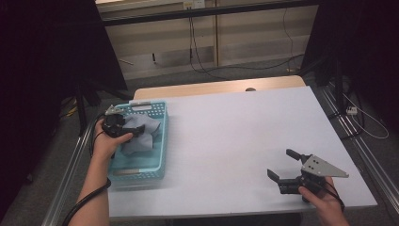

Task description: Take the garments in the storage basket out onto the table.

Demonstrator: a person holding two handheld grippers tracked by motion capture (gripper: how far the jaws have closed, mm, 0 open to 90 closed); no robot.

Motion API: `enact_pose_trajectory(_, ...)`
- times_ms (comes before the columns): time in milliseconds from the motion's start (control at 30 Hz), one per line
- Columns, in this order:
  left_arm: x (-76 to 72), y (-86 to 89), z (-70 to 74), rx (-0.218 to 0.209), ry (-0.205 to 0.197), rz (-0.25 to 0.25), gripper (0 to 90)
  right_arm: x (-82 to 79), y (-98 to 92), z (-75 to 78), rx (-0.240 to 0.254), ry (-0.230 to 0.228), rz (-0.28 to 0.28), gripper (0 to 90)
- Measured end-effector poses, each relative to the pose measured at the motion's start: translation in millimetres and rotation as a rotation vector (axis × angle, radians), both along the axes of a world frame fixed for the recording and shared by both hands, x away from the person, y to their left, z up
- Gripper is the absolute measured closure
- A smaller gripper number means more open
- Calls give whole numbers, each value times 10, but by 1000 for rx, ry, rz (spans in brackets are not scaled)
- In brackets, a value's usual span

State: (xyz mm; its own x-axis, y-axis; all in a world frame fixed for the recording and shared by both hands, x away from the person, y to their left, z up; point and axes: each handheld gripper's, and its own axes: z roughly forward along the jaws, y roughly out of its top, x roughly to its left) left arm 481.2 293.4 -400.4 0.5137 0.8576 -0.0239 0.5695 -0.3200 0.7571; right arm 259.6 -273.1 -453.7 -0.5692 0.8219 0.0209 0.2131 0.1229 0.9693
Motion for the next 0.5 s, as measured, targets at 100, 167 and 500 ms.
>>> enact_pose_trajectory(100, 3, 42, -14, -5, 26, 24, 27, -1, 4, 2, 0, 0, 1, 13)
enact_pose_trajectory(167, 10, 61, -62, -2, 47, 45, 22, 2, 8, 0, 0, -1, 2, 13)
enact_pose_trajectory(500, 66, -5, -224, 11, 70, 93, 6, 7, 16, -12, -2, 5, 7, 14)
